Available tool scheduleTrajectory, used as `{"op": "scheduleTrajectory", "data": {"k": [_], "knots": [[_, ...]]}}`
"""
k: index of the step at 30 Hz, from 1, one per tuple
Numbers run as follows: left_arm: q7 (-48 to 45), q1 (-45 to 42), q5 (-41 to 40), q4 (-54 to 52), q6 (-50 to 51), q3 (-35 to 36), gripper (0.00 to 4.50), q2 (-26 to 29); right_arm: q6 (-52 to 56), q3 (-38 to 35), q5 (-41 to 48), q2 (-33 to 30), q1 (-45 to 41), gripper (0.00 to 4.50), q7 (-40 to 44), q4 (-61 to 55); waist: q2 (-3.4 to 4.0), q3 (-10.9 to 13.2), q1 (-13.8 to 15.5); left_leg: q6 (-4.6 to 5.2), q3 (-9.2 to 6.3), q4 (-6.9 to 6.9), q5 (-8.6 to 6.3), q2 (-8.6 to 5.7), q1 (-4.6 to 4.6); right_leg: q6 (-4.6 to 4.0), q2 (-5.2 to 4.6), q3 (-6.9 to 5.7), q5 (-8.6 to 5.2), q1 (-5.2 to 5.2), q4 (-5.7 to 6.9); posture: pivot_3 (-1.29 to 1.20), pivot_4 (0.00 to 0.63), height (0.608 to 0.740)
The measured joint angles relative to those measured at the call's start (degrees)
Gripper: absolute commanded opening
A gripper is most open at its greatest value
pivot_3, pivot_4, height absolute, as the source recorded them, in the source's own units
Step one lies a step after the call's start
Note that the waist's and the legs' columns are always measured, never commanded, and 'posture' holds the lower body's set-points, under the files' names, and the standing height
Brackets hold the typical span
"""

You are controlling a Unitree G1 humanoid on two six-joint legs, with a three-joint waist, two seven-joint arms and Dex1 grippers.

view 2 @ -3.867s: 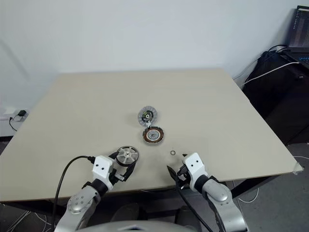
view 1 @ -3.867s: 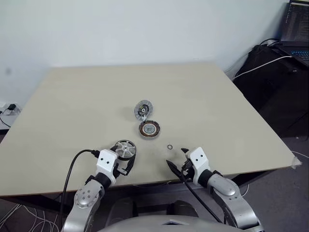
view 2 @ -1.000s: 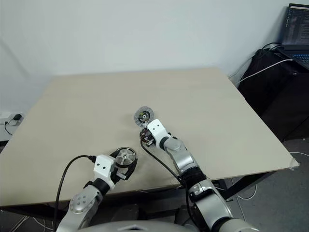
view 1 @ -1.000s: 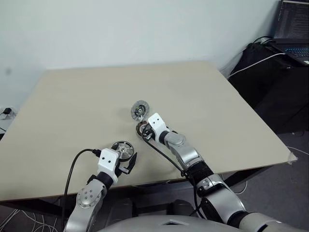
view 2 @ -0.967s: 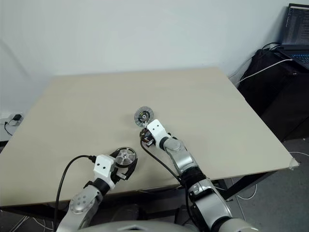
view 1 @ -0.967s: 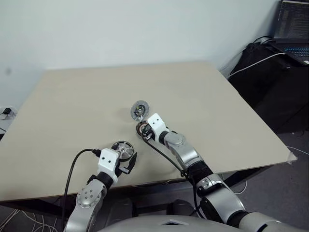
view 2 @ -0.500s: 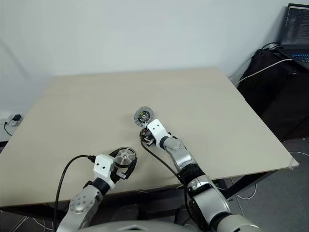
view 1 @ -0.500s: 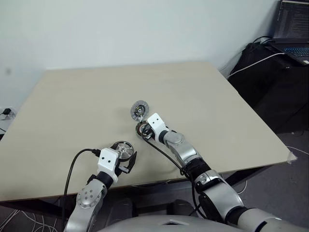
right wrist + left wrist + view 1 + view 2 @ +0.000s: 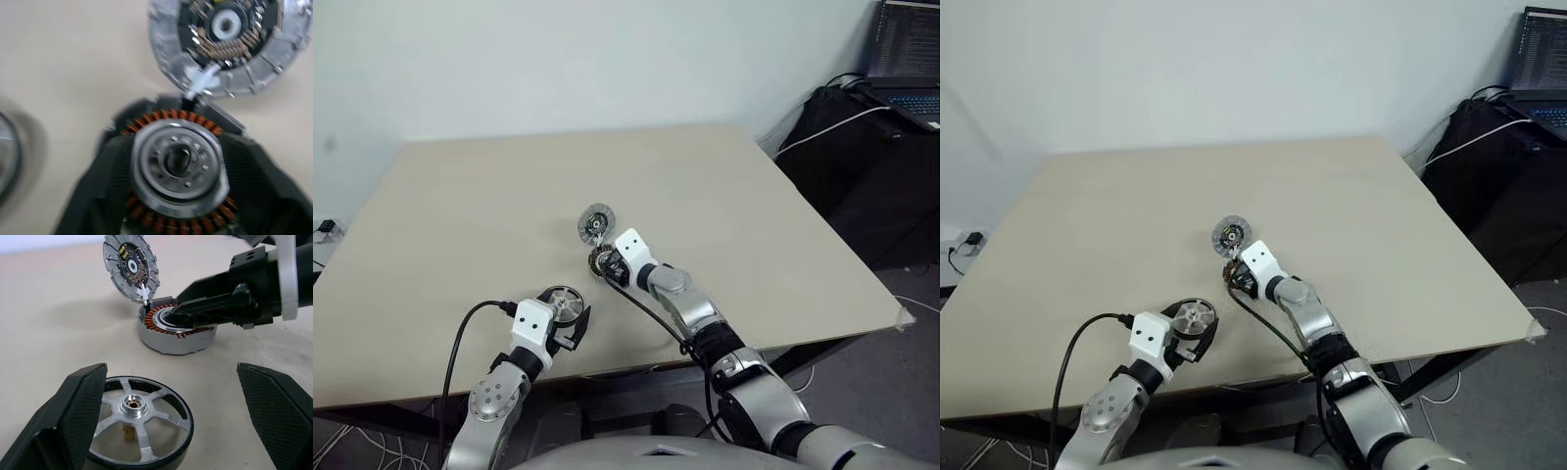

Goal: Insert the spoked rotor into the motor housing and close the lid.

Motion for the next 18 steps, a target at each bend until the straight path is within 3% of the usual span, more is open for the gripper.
{"op": "scheduleTrajectory", "data": {"k": [2,11,18], "knots": [[0.0,-0.1,0.0,0.0,0.0,0.0,4.50,0.0,0.7,-0.1,0.6,0.0,0.2,2.97,0.5,-3.2,0.00,0.0,0.0,0.00,0.00,0.00,0.00,0.01,0.00,0.00,0.00,0.00,0.00,0.00,0.00,0.00,0.000,0.740],[-0.2,-0.2,0.0,0.0,0.0,0.0,4.50,0.0,1.9,0.3,-2.6,0.3,-0.3,0.09,-5.0,-5.6,0.00,0.0,0.0,0.00,0.05,-0.01,0.00,0.01,-0.01,-0.02,-0.01,0.01,0.01,-0.04,0.00,0.00,0.000,0.740],[0.1,0.0,0.0,0.0,0.0,0.0,4.50,-0.1,3.3,2.4,-5.7,0.4,-1.2,0.04,-6.0,-2.4,0.00,0.0,0.0,0.00,0.08,-0.03,0.00,0.04,-0.01,-0.03,0.01,0.02,0.01,-0.05,0.00,0.00,0.000,0.740]]}}
